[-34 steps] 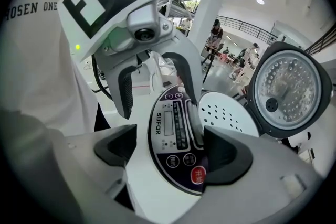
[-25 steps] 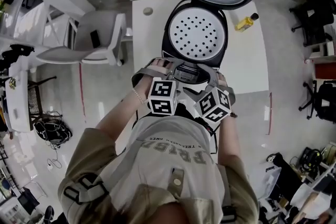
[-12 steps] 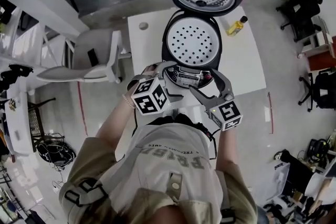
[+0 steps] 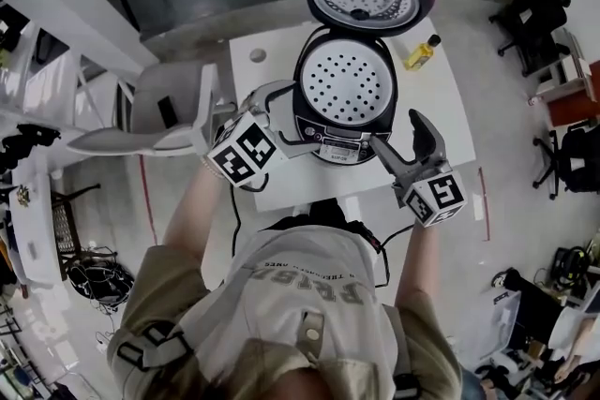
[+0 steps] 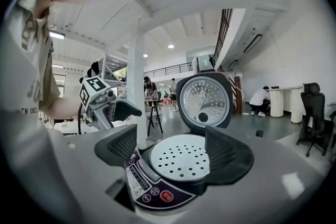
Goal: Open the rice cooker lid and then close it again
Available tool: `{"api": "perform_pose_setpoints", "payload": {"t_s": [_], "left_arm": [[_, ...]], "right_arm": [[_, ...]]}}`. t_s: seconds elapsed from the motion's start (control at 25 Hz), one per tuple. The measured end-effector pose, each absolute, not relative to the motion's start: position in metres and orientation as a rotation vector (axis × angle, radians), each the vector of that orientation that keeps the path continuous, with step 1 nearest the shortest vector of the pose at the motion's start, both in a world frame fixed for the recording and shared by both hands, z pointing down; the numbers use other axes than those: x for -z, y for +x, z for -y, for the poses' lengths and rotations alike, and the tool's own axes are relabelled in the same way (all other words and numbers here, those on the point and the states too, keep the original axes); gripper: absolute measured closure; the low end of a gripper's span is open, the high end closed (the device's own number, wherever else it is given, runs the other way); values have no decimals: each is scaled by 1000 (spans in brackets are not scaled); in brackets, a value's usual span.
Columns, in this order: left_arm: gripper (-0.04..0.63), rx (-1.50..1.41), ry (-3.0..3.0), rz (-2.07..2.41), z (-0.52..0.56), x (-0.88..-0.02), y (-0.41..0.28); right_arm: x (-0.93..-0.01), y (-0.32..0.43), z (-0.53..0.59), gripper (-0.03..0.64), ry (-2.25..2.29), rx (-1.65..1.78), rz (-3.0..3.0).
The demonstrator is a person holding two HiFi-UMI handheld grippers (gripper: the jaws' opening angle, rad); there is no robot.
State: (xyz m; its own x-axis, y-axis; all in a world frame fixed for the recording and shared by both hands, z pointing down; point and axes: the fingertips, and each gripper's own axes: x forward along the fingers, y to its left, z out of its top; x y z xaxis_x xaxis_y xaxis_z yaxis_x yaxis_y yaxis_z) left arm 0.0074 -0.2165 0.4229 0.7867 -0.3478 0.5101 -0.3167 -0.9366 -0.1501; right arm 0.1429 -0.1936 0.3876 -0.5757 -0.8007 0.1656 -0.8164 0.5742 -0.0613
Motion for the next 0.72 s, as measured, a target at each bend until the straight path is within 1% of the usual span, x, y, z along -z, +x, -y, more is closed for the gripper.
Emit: {"api": "perform_pose_setpoints", "payload": {"t_s": [0.28, 0.72], "left_arm": [[86, 852, -2880, -633, 258, -417, -2], [86, 800, -2834, -749, 331, -397, 8]], "right_arm": [[-373, 162, 228, 232, 1395, -163, 2696], [-370, 195, 294, 218, 1390, -155, 2701]]}}
